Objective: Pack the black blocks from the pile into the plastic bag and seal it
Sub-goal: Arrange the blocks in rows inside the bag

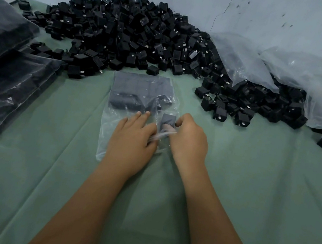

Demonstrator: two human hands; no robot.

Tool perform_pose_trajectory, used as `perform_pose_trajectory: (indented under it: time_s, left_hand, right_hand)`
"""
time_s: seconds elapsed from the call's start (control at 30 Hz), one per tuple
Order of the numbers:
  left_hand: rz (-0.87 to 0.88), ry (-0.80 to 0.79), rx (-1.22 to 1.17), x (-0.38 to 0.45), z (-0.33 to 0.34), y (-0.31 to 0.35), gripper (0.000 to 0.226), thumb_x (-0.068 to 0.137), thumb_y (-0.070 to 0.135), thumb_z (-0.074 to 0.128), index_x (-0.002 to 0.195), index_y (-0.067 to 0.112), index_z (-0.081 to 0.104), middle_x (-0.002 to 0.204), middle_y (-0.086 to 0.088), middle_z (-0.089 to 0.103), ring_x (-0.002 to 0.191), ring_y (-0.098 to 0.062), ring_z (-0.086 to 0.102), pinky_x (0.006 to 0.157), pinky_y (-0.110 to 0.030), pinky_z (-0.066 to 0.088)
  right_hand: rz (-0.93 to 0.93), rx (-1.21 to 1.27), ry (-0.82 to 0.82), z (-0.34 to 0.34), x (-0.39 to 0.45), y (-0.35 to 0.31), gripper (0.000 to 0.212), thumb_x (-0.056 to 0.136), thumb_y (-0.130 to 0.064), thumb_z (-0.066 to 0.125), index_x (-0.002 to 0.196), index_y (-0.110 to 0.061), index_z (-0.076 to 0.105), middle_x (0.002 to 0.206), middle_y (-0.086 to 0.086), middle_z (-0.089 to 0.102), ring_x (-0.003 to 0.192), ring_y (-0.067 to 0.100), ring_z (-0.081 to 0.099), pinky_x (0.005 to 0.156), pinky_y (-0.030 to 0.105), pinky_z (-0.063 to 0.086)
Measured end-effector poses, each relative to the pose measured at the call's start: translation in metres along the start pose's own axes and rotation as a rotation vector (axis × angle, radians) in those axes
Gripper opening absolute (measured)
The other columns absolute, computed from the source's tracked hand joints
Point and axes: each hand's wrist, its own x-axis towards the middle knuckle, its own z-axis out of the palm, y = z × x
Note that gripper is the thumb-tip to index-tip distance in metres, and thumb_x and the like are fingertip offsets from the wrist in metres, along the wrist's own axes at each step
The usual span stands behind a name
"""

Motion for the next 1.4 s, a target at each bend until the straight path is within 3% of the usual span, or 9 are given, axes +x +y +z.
perform_pose_trajectory:
  time_s: [0.23,0.43,0.6,0.7,0.77,0.83,1.0,1.2,1.4]
  left_hand:
    - [-0.015,-0.001,-0.056,0.003,0.0,0.004,0.016,0.093,0.028,0.053,0.083,0.027,0.041,0.157,-0.007,0.033,0.146,-0.024,0.026,0.115,-0.043,0.022]
    - [-0.013,-0.002,-0.055,0.004,-0.001,0.005,0.02,0.087,0.024,0.055,0.075,0.023,0.038,0.155,-0.008,0.037,0.143,-0.024,0.032,0.115,-0.042,0.023]
    - [0.002,0.003,-0.063,0.006,0.0,0.005,0.031,0.087,0.022,0.055,0.068,0.026,0.03,0.151,-0.009,0.043,0.136,-0.025,0.039,0.111,-0.044,0.028]
    - [0.003,0.008,-0.064,0.007,0.002,0.002,0.027,0.088,0.022,0.054,0.071,0.025,0.034,0.153,-0.009,0.041,0.139,-0.025,0.037,0.112,-0.044,0.027]
    - [0.011,0.016,-0.064,0.006,0.003,0.002,0.027,0.088,0.023,0.054,0.071,0.025,0.034,0.153,-0.009,0.041,0.139,-0.025,0.038,0.112,-0.044,0.027]
    - [0.018,0.022,-0.063,0.006,0.004,0.002,0.027,0.088,0.022,0.054,0.071,0.025,0.034,0.151,-0.009,0.043,0.137,-0.026,0.039,0.111,-0.045,0.028]
    - [0.013,0.034,-0.065,0.008,0.006,0.003,0.027,0.09,0.023,0.052,0.071,0.025,0.032,0.151,-0.009,0.043,0.136,-0.026,0.04,0.111,-0.044,0.027]
    - [0.024,0.037,-0.065,0.009,0.006,0.005,0.041,0.09,0.021,0.051,0.064,0.028,0.02,0.149,-0.011,0.044,0.138,-0.028,0.038,0.111,-0.045,0.026]
    - [0.024,0.032,-0.075,0.008,0.006,0.006,0.031,0.088,0.021,0.053,0.071,0.026,0.029,0.15,-0.011,0.044,0.136,-0.029,0.04,0.111,-0.045,0.027]
  right_hand:
    - [0.026,-0.085,0.03,0.01,0.011,-0.004,0.038,0.09,-0.058,0.051,0.081,-0.021,0.051,0.069,-0.002,0.057,0.066,0.025,0.051,0.048,0.027,0.022]
    - [0.046,-0.054,0.034,0.011,0.014,0.0,0.017,0.093,-0.038,0.053,0.084,-0.024,0.05,0.064,-0.006,0.052,0.064,0.022,0.051,0.047,0.026,0.025]
    - [0.037,-0.17,-0.033,0.011,0.024,-0.006,0.017,0.095,-0.037,0.049,0.096,-0.023,0.059,0.082,0.0,0.063,0.07,0.024,0.047,0.058,0.028,0.031]
    - [0.041,-0.195,-0.015,0.012,0.024,-0.008,0.03,0.097,-0.047,0.043,0.096,-0.018,0.045,0.073,0.0,0.052,0.068,0.026,0.046,0.055,0.03,0.029]
    - [0.028,-0.179,0.005,0.012,0.022,-0.007,0.024,0.097,-0.042,0.045,0.102,-0.019,0.045,0.066,-0.003,0.047,0.066,0.027,0.048,0.051,0.03,0.025]
    - [0.025,-0.166,-0.002,0.011,0.023,-0.006,0.016,0.094,-0.03,0.047,0.109,-0.026,0.053,0.074,0.0,0.058,0.072,0.029,0.056,0.055,0.029,0.031]
    - [0.063,-0.156,0.01,0.01,0.024,-0.009,0.025,0.097,-0.038,0.043,0.093,-0.024,0.064,0.071,0.0,0.056,0.065,0.025,0.045,0.053,0.027,0.025]
    - [0.085,-0.113,0.022,0.011,0.025,-0.01,0.03,0.098,-0.042,0.042,0.096,-0.022,0.065,0.082,0.003,0.066,0.074,0.027,0.057,0.06,0.029,0.033]
    - [0.122,-0.178,0.069,0.01,0.025,-0.011,0.006,0.094,-0.024,0.049,0.089,-0.021,0.051,0.079,0.004,0.062,0.067,0.025,0.044,0.056,0.028,0.028]
